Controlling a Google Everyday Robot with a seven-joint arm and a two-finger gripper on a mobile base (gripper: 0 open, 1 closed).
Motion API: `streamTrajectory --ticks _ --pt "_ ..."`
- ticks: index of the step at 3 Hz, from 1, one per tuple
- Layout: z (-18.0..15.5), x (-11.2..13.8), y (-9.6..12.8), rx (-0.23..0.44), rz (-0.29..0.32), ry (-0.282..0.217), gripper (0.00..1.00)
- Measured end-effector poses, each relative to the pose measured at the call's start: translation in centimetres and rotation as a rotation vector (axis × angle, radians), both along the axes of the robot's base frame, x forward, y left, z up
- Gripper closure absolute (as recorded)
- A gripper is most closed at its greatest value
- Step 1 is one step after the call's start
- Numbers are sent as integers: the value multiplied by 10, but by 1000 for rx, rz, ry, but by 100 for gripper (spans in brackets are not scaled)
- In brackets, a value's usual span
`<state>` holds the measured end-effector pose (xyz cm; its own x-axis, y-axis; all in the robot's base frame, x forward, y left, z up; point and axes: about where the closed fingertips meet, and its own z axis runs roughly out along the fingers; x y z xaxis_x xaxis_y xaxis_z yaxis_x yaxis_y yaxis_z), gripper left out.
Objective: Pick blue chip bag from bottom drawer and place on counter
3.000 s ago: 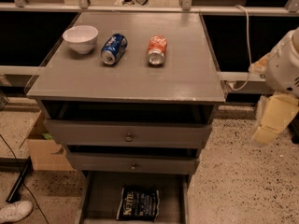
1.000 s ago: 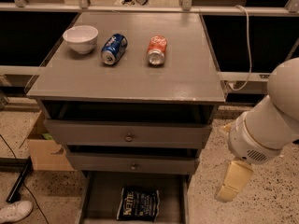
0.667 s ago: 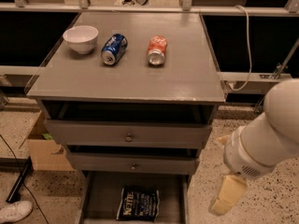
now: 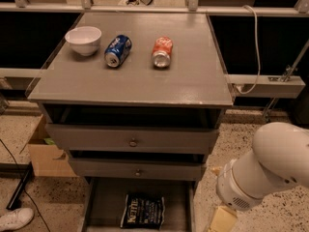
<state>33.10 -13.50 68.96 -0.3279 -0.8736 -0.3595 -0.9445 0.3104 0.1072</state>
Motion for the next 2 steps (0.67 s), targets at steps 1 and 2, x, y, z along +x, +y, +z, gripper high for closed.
streamTrajectory --ticks 1,2 --pt "-3 -2 2 3 -8 -6 0" --pt "-34 -3 8 -20 -28 -1 0"
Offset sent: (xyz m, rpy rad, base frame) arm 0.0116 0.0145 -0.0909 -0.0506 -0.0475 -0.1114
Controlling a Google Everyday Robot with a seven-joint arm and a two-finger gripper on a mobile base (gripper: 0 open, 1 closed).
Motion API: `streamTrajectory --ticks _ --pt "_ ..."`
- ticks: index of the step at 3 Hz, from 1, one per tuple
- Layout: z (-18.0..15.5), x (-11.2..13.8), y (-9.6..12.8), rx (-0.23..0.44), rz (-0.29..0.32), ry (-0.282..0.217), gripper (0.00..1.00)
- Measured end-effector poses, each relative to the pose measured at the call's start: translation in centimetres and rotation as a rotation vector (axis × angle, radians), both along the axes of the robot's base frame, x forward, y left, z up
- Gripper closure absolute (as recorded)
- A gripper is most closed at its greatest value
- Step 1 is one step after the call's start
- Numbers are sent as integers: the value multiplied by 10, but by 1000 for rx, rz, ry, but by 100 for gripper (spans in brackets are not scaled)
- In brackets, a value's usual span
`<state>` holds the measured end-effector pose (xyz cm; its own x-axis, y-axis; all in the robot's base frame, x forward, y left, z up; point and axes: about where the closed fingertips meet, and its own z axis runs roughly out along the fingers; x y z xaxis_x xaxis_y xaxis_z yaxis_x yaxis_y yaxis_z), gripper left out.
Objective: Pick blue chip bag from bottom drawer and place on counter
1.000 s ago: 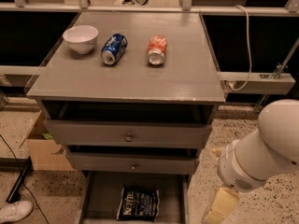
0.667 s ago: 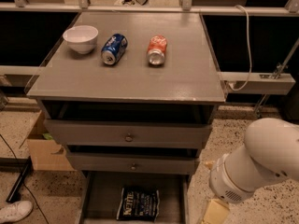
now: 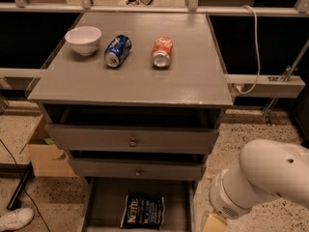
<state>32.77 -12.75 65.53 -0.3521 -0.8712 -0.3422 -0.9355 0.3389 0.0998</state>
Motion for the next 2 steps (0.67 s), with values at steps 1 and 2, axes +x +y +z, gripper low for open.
streamTrajectory --ticks 1,2 --pt "-54 35 1 -10 -95 -55 0" --pt "-56 36 2 -6 -99 -58 0"
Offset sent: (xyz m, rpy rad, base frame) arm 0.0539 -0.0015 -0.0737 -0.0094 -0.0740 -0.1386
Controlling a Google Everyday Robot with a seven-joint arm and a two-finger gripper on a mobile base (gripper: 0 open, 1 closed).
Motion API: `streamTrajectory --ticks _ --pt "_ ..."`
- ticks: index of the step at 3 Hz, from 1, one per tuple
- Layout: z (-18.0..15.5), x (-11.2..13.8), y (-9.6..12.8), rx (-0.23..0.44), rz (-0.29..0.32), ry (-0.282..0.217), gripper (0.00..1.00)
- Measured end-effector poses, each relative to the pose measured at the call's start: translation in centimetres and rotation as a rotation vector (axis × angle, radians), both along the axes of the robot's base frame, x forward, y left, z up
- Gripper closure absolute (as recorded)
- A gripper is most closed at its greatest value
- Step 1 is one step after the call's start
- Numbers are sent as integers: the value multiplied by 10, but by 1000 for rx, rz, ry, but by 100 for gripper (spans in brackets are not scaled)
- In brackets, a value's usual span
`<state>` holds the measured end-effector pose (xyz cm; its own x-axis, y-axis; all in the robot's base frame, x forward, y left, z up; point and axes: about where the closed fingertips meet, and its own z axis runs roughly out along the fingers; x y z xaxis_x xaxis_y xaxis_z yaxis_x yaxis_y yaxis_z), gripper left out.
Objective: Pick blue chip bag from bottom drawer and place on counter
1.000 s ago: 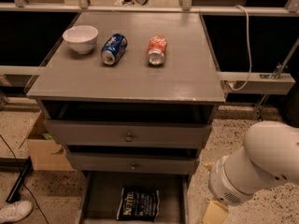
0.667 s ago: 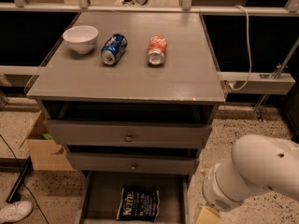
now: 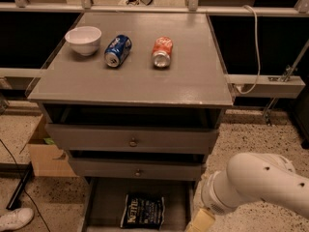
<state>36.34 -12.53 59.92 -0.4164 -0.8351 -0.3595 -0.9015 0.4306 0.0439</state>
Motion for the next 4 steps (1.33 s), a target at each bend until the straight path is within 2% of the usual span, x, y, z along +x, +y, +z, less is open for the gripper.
streamTrajectory --ticks 1,2,3,4 --pt "-11 -5 4 18 -7 1 0" --pt "-48 -12 12 41 -8 12 0" --pt "-93 -8 19 55 -5 41 0" --pt "-132 -3 30 60 8 104 0"
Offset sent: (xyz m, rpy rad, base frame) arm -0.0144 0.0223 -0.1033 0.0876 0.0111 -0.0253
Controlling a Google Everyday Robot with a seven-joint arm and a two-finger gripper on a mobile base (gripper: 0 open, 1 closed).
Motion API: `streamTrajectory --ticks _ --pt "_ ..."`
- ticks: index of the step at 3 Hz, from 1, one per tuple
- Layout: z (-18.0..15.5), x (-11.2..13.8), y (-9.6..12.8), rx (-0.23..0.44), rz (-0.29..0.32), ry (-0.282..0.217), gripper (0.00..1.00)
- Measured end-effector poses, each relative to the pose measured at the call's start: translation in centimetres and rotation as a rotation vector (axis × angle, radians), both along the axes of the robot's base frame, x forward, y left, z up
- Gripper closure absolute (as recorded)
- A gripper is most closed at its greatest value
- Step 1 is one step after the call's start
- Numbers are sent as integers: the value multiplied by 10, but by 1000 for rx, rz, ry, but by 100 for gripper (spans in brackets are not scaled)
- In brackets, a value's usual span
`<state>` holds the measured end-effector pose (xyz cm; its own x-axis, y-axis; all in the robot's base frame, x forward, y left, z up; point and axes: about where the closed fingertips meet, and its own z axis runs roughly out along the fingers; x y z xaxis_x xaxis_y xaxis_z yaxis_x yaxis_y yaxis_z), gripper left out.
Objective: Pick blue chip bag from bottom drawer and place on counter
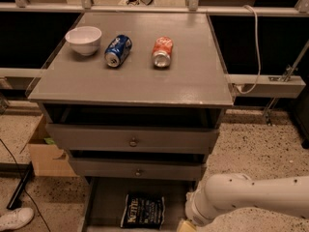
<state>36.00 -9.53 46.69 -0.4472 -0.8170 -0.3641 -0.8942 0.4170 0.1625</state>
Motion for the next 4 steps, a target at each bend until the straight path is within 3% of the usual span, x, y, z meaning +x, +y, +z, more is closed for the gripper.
streamTrajectory --ticks 2,4 --pt "-27 1 7 21 -15 28 0" --pt "-86 25 19 78 -80 49 0"
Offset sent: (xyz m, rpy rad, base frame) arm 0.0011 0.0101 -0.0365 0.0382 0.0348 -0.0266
